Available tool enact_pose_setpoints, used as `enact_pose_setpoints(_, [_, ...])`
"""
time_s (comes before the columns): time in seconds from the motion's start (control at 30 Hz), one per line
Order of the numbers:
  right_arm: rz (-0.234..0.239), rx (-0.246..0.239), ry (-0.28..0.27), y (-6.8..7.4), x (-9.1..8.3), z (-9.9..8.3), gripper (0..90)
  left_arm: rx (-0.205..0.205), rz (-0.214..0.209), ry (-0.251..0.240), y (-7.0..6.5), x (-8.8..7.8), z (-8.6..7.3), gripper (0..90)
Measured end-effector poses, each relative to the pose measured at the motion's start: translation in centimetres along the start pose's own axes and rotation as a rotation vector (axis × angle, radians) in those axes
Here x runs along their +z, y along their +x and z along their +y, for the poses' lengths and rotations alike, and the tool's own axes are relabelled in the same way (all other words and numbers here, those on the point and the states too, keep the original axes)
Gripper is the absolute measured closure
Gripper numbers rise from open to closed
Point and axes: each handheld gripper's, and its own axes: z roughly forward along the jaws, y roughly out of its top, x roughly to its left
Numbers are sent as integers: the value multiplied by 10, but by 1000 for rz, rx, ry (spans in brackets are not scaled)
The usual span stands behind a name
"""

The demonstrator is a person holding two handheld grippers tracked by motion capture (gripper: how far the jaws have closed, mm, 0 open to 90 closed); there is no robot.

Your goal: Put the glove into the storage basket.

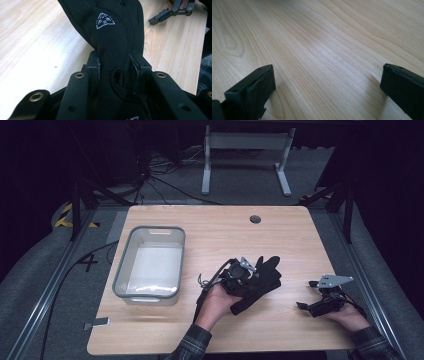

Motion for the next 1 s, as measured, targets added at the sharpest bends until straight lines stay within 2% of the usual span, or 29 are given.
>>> enact_pose_setpoints(0.17, [0,0,0,0,0,0,3,-13,29,-15,9,-20,-1,660])
enact_pose_setpoints(0.43, [2,-4,-1,0,0,0,3,-56,83,-54,27,-55,-5,657])
enact_pose_setpoints(0.77, [7,-9,-2,0,0,0,3,-112,170,-95,54,-104,-22,657])
enact_pose_setpoints(0.9, [7,-8,-2,0,0,0,3,-130,200,-107,60,-116,-28,657])
enact_pose_setpoints(1.0, [7,-8,-1,0,0,0,3,-162,228,-127,68,-129,-36,657])
